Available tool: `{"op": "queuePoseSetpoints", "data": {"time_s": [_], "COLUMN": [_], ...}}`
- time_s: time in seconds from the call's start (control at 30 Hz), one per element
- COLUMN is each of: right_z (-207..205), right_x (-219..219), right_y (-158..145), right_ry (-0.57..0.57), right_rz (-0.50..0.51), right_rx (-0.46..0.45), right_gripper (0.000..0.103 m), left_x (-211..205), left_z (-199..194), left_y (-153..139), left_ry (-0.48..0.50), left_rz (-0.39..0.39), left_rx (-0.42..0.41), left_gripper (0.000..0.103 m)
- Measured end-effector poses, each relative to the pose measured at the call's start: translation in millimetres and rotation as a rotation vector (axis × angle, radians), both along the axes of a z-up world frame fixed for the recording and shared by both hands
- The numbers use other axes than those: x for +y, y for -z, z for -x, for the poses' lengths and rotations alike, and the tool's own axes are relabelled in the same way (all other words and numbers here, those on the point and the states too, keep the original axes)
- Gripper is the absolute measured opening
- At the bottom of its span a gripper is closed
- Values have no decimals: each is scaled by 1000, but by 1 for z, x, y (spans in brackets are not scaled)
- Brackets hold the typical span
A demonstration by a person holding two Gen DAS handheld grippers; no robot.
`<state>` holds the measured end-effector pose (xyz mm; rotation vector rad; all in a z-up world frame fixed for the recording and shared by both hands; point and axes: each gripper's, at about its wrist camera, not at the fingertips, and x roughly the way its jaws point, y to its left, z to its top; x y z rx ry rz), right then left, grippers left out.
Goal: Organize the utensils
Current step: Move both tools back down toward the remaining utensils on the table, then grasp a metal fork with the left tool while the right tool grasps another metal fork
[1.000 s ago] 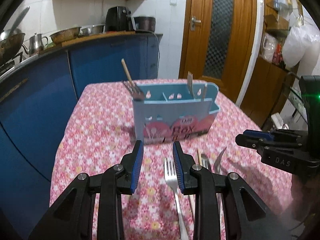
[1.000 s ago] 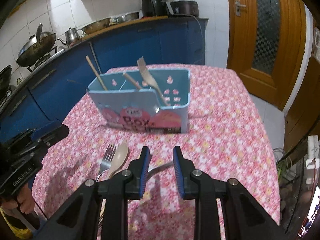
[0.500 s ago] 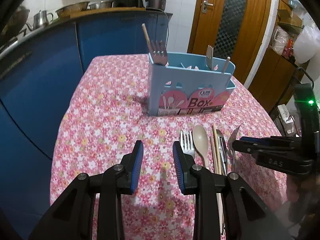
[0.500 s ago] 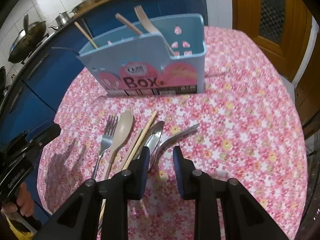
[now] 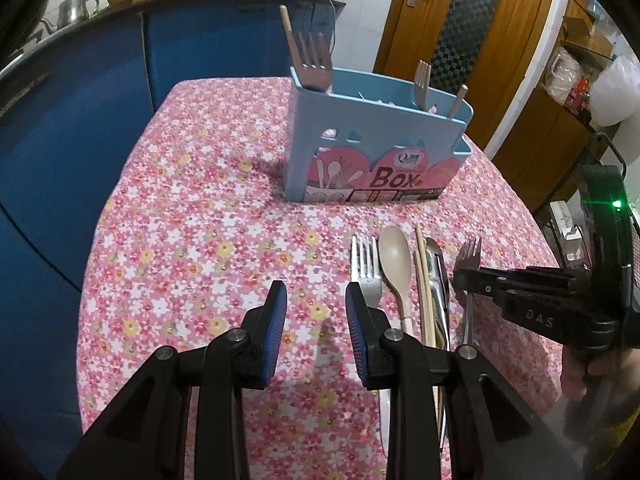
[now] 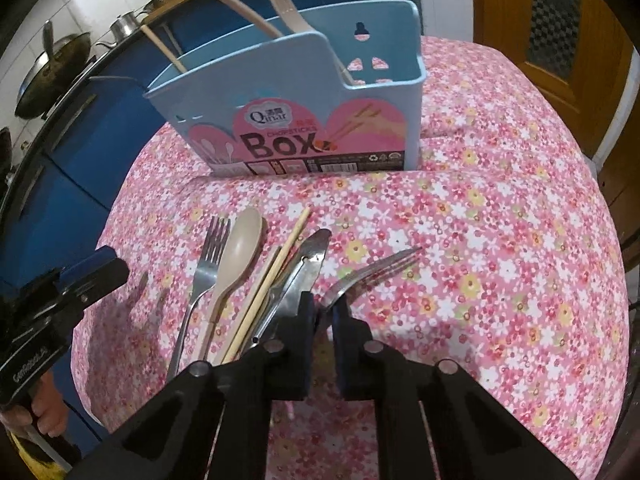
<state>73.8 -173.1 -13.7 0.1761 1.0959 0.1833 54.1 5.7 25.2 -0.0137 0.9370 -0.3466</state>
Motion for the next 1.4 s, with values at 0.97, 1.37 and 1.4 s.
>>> {"op": "queuePoseSetpoints", "data": {"time_s": [0.97,1.37,1.4], "right_z": [18,5,5], "right_x": [-56,-52,-51], "right_y": [2,4,3], "right_ry": [-52,-67,-67], "right_rz": [-1,6,9], "right_rx": [62,107,101], "right_gripper": [12,13,12], "left_x": [-66,-66,-62], "left_z": [-24,-31,-30], "left_y": [39,42,41], "left_ry": [134,98,98], "left_rz": [-87,-27,-14], "left_rx": [251,246,242], "left_gripper": [15,4,4]}}
